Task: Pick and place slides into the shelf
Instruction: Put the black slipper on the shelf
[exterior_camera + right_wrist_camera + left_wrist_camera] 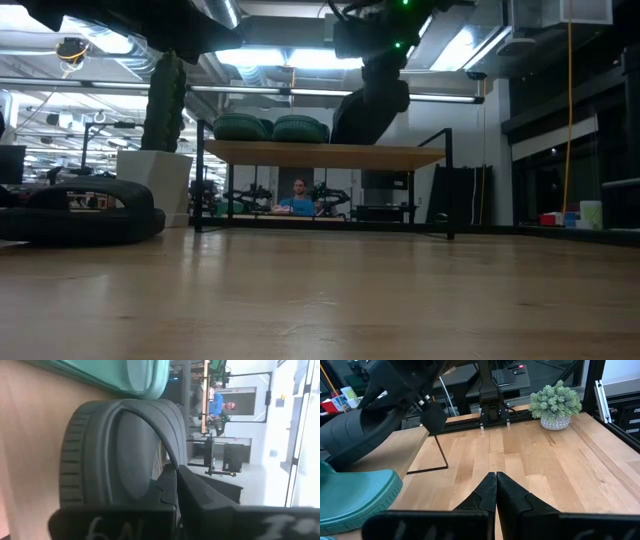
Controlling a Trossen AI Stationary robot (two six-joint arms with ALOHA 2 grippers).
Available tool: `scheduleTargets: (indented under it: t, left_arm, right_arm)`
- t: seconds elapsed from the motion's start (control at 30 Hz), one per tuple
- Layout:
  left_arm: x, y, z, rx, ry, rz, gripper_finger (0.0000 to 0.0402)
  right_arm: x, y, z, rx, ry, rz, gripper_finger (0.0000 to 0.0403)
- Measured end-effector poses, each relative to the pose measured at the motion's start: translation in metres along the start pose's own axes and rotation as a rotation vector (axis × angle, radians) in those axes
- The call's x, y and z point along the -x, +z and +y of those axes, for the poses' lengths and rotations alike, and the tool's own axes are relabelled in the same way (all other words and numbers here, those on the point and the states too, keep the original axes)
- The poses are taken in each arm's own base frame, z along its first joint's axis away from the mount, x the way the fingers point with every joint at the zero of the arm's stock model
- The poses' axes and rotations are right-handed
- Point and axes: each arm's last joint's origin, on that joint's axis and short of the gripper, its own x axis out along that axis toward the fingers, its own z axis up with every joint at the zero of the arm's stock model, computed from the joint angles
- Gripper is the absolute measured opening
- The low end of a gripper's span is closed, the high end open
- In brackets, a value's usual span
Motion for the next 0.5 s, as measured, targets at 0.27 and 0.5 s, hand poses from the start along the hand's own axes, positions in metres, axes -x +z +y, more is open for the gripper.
scheduleTargets:
  t: [0.27, 0.5]
  left_arm:
    - [0.0000, 0.0000, 0.0000, 0.001, 0.000, 0.000, 0.0004]
    - [0.0000, 0.0000, 0.0000, 0.002, 0.000, 0.000, 0.0004]
  right_arm:
    - [-0.0006, -0.0007, 0.0048, -0.048, 0.078, -0.028, 0.0002]
    - [-0.0010, 0.0008, 0.0072, -0.051, 0.136, -0.064, 0.0002]
